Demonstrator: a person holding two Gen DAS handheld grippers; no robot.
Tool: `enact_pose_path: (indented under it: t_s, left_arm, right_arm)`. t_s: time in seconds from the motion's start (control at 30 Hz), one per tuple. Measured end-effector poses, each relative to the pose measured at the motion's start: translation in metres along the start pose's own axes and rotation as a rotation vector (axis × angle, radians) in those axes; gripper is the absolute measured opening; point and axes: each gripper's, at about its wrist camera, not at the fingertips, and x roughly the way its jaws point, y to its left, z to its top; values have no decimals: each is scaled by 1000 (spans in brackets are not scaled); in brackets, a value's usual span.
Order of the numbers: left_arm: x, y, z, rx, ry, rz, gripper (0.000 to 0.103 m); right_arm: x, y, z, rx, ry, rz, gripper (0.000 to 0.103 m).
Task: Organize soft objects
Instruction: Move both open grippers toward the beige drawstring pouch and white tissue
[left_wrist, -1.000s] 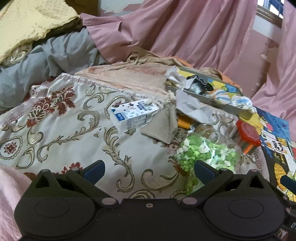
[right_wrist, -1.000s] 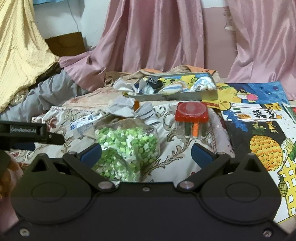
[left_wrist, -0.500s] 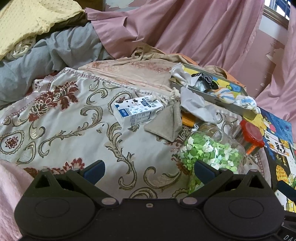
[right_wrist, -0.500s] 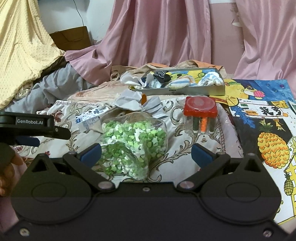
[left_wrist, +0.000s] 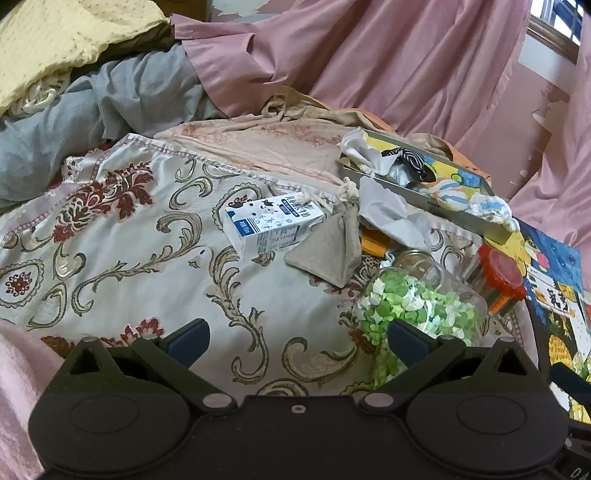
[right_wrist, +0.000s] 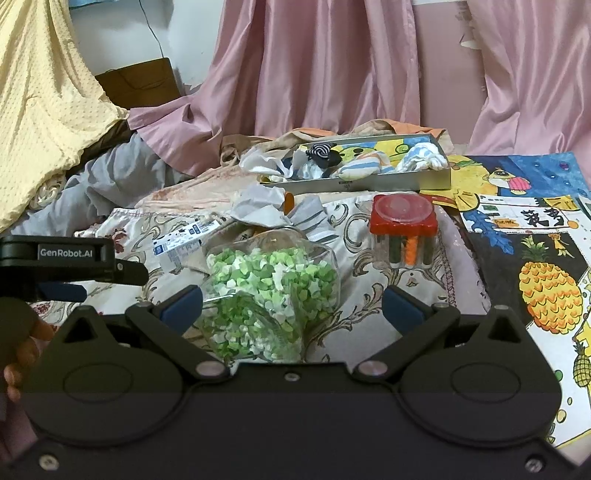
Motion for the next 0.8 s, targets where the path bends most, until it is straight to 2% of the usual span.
enact_pose_path:
  t_s: [0.3,0.5,0.8]
  left_arm:
    - [5,2,6,-22,-22,-27,102]
    - [17,-3,19,20,-30,-29,102]
    - [69,-1,50,-12,54,-55,102]
  right_arm:
    - [-1,-2,1,-1,-41,-40,103]
    - [5,-2,3,-15,-47,-55,103]
    - [21,0,5,-33,-46,-72,103]
